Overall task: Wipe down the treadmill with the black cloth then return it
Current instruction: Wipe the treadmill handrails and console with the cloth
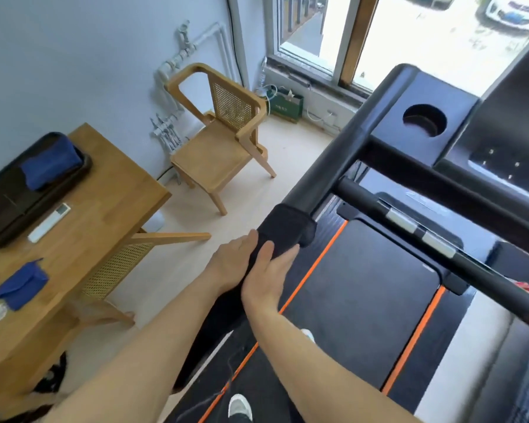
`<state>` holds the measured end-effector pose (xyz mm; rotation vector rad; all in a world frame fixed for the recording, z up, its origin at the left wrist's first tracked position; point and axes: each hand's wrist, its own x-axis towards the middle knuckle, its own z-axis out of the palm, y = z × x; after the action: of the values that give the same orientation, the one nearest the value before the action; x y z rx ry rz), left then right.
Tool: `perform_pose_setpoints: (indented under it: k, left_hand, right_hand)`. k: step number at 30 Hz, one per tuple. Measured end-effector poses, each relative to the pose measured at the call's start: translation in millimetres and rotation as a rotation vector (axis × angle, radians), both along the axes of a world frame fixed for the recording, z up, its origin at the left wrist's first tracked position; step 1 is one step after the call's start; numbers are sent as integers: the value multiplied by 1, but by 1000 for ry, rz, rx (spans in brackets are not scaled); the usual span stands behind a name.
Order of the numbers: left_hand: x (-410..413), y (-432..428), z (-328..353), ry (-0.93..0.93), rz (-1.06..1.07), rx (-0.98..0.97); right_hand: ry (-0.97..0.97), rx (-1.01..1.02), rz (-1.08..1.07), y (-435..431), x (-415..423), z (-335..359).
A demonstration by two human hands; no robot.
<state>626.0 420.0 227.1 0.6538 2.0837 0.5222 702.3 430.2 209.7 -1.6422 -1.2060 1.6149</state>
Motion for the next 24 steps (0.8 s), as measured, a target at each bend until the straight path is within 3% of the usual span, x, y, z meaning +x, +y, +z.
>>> perform_pose_setpoints:
  k: [4, 10, 13, 16, 21, 24]
  left_hand:
    - [4, 38, 15, -35, 16, -23]
    - [0, 121, 18, -177, 14, 99]
    - [-2, 95, 11, -152, -14, 193]
    - [-8, 70, 3, -205, 29, 203]
    - [-11, 121, 12, -343, 73, 158]
    - [-10, 183, 21, -384, 84, 187]
  right_hand:
    - [-20, 92, -11, 35, -4, 2]
    - [-75, 261, 24, 110, -2, 18]
    - [-358, 405, 262, 83, 8, 13]
    - [-737, 673, 559, 73, 10, 10]
    - [-724, 830, 539, 137, 5, 16]
    - [-826, 858, 535, 203, 1, 18]
